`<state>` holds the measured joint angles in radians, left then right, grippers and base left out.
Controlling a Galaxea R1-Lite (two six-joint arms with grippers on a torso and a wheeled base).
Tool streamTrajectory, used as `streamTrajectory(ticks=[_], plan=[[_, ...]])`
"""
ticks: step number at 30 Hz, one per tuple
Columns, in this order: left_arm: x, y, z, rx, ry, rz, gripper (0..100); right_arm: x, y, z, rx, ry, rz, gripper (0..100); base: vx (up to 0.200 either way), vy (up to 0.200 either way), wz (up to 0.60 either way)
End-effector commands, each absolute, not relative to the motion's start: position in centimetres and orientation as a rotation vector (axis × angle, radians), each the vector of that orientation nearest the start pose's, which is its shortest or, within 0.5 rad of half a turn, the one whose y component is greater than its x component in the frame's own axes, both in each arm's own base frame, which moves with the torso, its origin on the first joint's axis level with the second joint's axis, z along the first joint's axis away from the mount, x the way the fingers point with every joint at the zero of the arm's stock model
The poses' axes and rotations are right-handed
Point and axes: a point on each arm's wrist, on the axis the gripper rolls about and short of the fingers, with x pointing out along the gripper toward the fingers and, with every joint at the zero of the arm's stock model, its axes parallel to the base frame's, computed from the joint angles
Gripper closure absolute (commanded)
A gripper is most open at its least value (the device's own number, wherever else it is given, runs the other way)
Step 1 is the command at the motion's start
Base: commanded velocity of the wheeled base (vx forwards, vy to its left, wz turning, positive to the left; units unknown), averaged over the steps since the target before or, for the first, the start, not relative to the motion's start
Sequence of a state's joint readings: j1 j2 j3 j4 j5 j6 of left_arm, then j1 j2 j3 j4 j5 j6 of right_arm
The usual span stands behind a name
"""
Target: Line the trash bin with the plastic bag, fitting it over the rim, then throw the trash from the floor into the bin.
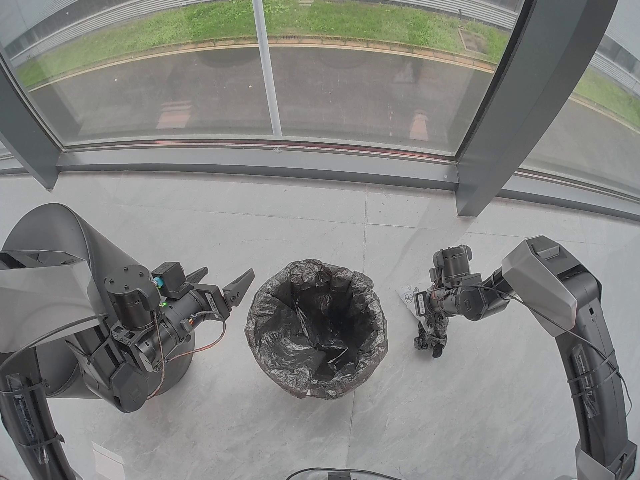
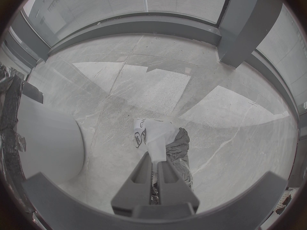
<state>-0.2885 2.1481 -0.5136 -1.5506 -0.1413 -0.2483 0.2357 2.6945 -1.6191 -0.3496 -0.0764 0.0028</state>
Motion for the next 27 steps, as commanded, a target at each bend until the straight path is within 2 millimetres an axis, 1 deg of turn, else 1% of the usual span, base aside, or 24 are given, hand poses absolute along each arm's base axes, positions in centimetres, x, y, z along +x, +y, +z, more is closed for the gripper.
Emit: streamTrajectory(ticks=[1,5,6,8,9,10,11,12,16,17,18,19,20,21,22,23,24,25,27], plan=[[31.5,-9.7,6.3,-0.238,0.138,-0.416,0,48.3,11.5,-4.3,-0.108,0.695,0.149,100,0.0,0.0,0.0],[31.5,-9.7,6.4,-0.238,0.136,-0.417,0,47.7,11.3,-0.3,-0.105,0.637,0.125,100,0.0,0.0,0.0],[31.5,-9.7,6.4,-0.239,0.135,-0.417,0,47.1,11.3,1.2,-0.103,0.623,0.129,100,0.0,0.0,0.0],[31.5,-9.7,6.5,-0.239,0.135,-0.417,0,46.1,11.4,3.2,-0.107,0.6,0.13,100,0.0,0.0,0.0],[31.5,-9.7,6.5,-0.239,0.135,-0.417,0,45.5,11.7,4.6,-0.105,0.577,0.138,100,0.0,0.0,0.0],[31.5,-9.7,6.5,-0.239,0.135,-0.417,0,45.3,11.7,5.3,-0.103,0.564,0.141,100,0.0,0.0,0.0],[31.5,-9.7,6.4,-0.238,0.138,-0.416,0,44.3,11.9,7.4,-0.103,0.526,0.152,100,0.0,0.0,0.0],[31.5,-9.7,6.4,-0.238,0.138,-0.418,0,43.7,11.9,8.8,-0.105,0.501,0.156,100,0.0,0.0,0.0],[31.5,-9.7,6.4,-0.238,0.136,-0.418,0,41.0,12.9,14.0,-0.094,0.4,0.195,100,0.0,0.0,0.0],[31.5,-9.7,6.4,-0.238,0.136,-0.418,0,40.6,13.0,14.6,-0.093,0.39,0.2,100,0.0,0.0,0.0],[31.5,-9.7,6.4,-0.24,0.137,-0.42,0,39.6,13.4,16.3,-0.088,0.353,0.217,100,0.0,0.0,0.0],[31.5,-9.7,6.4,-0.24,0.137,-0.42,0,39.5,13.4,16.5,-0.087,0.347,0.218,100,0.0,0.0,0.0],[31.5,-9.7,6.3,-0.24,0.14,-0.418,0,38.3,14.0,18.6,-0.079,0.298,0.237,100,0.0,0.0,0.0],[31.5,-9.7,6.3,-0.24,0.14,-0.419,0,37.8,14.1,19.3,-0.074,0.283,0.24,100,0.0,0.0,0.0],[31.5,-9.7,6.3,-0.239,0.141,-0.417,0,37.0,14.4,20.4,-0.07,0.257,0.238,100,0.0,0.0,0.0],[31.5,-9.7,6.3,-0.239,0.141,-0.417,0,36.5,14.6,20.9,-0.07,0.244,0.235,100,0.0,0.0,0.0],[31.5,-9.7,6.3,-0.239,0.141,-0.417,0,36.4,14.6,21.0,-0.069,0.241,0.234,100,0.0,0.0,0.0],[31.5,-9.7,6.3,-0.24,0.14,-0.418,0,35.4,15.1,21.7,-0.068,0.217,0.235,100,0.0,0.0,0.0],[31.5,-9.7,6.3,-0.239,0.141,-0.417,0,34.3,15.9,22.1,-0.063,0.188,0.245,100,0.0,0.0,0.0]])
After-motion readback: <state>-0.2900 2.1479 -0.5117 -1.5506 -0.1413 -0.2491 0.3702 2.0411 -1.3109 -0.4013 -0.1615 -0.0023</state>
